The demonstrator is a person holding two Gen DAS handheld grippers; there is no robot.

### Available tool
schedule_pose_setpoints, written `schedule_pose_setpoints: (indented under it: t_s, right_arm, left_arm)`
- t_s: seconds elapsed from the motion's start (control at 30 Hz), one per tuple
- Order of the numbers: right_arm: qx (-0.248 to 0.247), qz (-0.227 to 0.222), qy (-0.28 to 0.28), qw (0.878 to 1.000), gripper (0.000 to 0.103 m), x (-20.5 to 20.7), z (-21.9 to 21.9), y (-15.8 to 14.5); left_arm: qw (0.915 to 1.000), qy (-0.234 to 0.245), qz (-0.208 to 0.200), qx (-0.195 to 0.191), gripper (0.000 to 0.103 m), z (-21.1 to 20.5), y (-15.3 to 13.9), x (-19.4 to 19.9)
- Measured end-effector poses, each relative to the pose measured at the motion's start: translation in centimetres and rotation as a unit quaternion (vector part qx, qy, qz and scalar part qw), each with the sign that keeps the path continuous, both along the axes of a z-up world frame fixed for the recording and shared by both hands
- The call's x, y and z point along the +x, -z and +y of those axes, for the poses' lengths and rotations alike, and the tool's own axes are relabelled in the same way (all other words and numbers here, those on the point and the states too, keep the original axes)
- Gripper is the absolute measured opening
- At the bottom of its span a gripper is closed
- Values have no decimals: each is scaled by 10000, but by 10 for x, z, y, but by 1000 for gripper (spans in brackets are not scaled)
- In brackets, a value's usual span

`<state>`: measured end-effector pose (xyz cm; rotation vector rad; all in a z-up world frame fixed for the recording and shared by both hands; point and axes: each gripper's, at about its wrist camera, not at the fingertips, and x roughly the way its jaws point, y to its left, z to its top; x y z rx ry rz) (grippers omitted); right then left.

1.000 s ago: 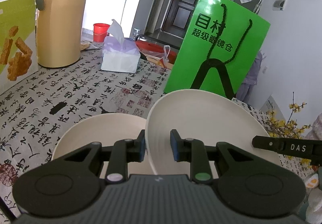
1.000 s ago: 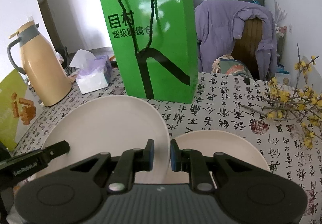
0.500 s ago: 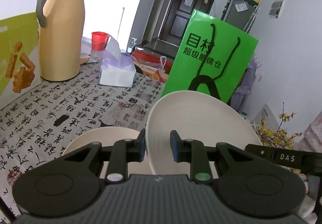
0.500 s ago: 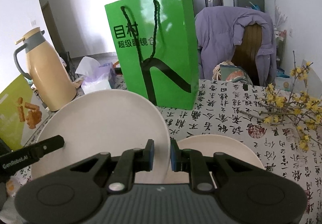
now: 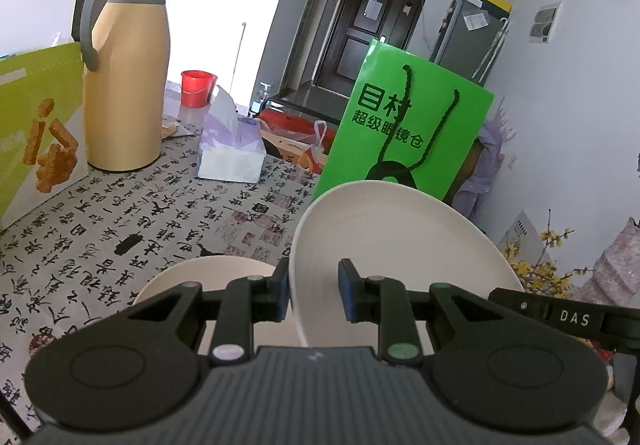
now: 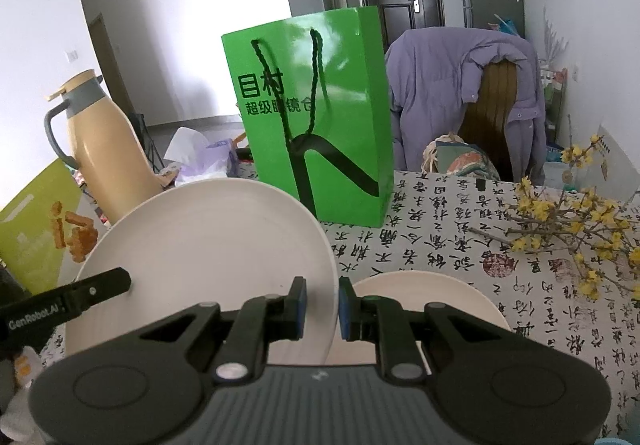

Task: Organize plates and bowls

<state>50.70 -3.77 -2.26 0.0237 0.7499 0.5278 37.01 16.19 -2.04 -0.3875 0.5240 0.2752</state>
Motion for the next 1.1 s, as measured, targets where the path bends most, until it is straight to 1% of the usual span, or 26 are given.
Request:
schedule_pose_setpoints:
  t_s: [1.1]
  right_arm:
    - [41, -220, 72, 9997, 16, -68, -27, -30]
  left_arm:
    - [9997, 122, -194, 120, 25, -25, -31, -62]
